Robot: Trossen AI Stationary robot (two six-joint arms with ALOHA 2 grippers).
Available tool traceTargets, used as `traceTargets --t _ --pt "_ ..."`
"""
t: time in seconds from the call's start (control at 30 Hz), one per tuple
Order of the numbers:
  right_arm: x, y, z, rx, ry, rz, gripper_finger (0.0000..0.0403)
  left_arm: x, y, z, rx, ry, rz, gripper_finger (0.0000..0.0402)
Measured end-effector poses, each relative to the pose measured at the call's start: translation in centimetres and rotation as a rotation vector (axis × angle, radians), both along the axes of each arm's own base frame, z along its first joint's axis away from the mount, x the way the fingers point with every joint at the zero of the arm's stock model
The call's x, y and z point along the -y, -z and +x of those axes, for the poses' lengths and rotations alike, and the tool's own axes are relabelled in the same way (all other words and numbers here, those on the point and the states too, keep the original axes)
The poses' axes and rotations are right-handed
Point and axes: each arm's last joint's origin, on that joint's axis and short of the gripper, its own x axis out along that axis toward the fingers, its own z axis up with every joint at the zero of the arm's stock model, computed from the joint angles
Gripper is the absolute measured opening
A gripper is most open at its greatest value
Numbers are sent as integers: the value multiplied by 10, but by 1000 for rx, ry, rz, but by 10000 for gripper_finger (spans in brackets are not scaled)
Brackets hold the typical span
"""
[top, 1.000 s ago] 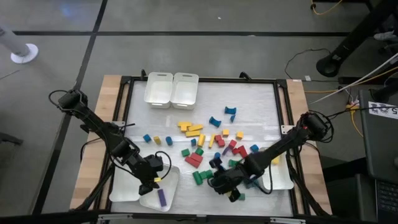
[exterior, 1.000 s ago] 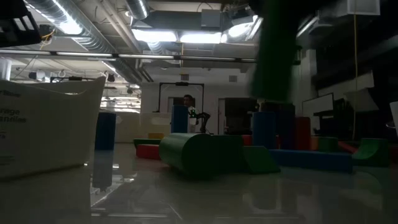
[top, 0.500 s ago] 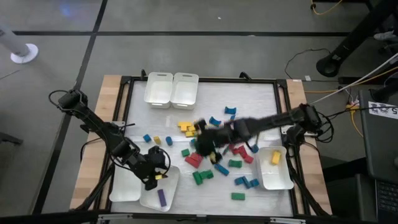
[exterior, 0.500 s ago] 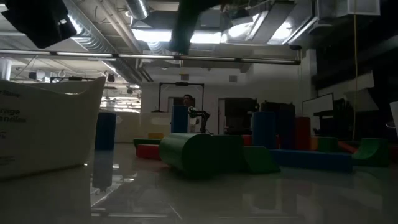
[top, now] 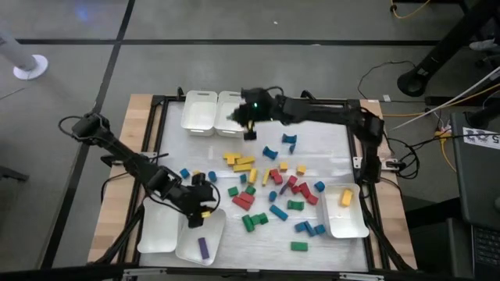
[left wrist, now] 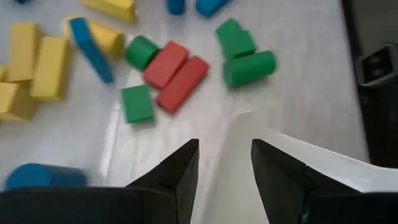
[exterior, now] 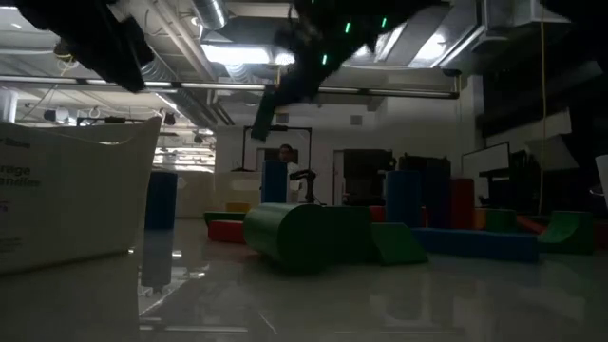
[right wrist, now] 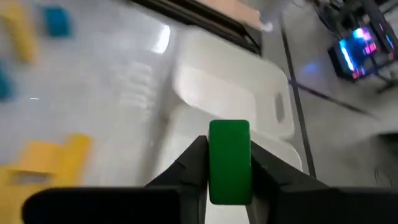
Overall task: Sort blocks
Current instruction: Put the green block into the top right white bin, then put the blue block into the top left white bin
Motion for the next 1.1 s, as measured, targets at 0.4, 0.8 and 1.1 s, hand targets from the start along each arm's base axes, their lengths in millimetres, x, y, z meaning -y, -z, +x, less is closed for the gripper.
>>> traceTargets --t 0.4,0.8,1.1 --pt "65 67 8 -31 150 67 87 -24 4 7 -54 -92 32 136" --pt "58 73 13 -48 156 52 87 -35 3 12 -53 -151 19 136" --pt "59 63 9 -64 285 -46 87 -40 3 14 -52 -175 16 136"
